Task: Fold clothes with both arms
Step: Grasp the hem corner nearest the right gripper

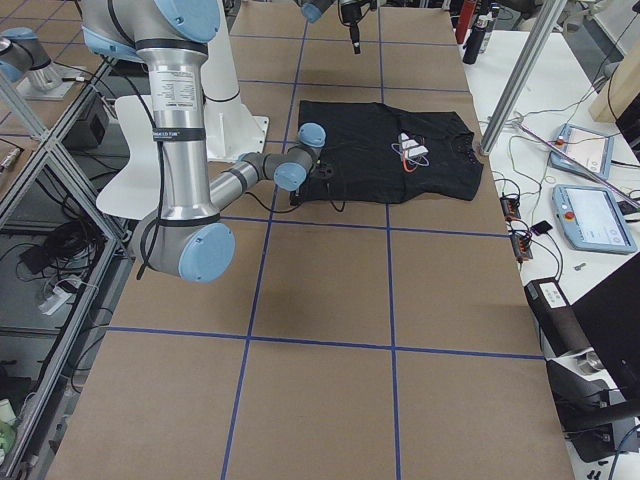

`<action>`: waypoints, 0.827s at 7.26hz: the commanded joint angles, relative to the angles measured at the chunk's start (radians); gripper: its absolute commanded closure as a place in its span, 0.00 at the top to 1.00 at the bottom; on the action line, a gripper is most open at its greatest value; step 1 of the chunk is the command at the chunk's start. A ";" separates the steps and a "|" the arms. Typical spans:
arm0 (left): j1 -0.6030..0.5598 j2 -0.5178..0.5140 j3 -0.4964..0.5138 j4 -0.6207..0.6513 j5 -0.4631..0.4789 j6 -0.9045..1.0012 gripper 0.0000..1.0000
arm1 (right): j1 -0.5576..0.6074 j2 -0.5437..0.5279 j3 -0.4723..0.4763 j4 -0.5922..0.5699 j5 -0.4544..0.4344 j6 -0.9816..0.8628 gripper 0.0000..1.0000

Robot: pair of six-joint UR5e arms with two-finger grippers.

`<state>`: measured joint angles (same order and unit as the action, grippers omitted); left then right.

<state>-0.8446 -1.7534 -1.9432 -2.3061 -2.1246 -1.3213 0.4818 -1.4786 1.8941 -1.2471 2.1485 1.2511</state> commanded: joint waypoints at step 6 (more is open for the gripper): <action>-0.002 0.000 0.001 0.001 0.000 0.002 0.98 | -0.008 0.009 0.010 0.002 0.001 -0.009 0.27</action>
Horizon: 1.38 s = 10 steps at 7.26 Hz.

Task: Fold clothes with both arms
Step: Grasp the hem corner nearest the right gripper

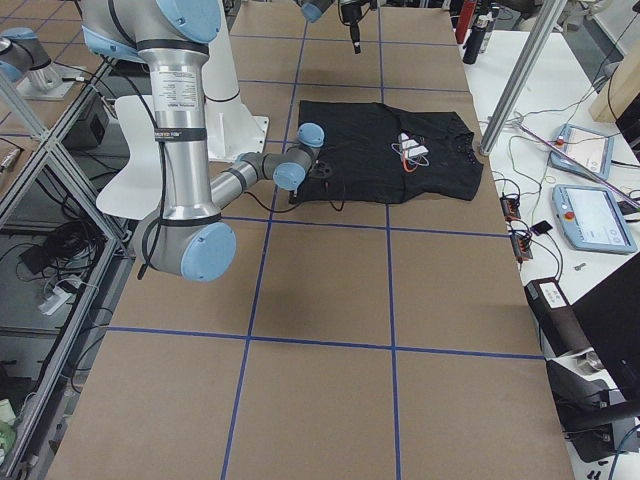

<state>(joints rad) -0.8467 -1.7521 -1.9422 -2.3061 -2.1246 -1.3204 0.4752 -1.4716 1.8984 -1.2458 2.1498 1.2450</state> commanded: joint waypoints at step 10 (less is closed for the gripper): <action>0.188 0.062 -0.043 -0.003 0.107 -0.170 0.99 | 0.003 0.007 0.076 0.000 0.009 0.008 0.00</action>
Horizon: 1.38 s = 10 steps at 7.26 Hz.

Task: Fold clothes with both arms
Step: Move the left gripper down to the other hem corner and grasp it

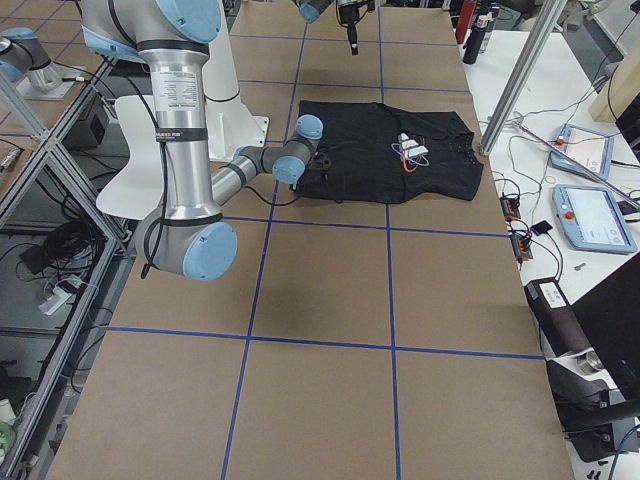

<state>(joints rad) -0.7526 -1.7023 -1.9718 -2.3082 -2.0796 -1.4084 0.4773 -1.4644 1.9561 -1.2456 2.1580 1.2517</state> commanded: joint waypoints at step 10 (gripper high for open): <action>0.380 0.059 0.019 0.102 0.233 -0.205 0.99 | 0.021 0.000 0.026 0.012 0.009 0.035 0.00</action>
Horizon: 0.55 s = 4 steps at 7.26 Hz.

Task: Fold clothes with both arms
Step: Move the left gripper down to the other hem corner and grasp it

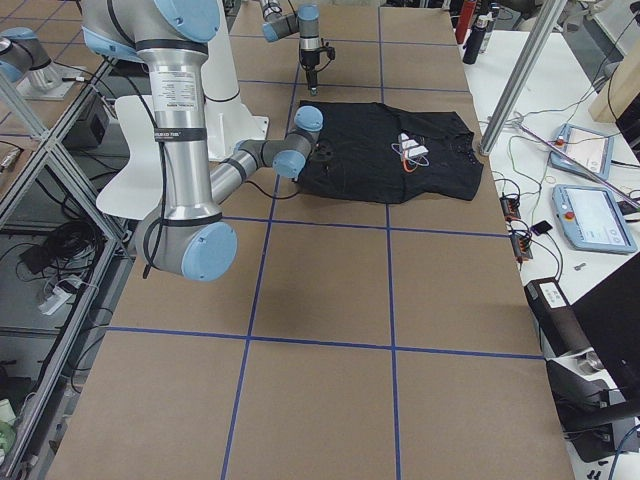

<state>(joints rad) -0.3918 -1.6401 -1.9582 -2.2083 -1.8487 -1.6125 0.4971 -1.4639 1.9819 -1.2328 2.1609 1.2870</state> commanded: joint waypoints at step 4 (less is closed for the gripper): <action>0.065 -0.032 0.021 0.051 0.045 -0.003 0.99 | 0.015 -0.004 -0.003 -0.001 0.017 0.000 0.00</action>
<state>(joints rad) -0.3372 -1.6634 -1.9412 -2.1725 -1.8079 -1.6141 0.5095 -1.4672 1.9792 -1.2333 2.1772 1.2870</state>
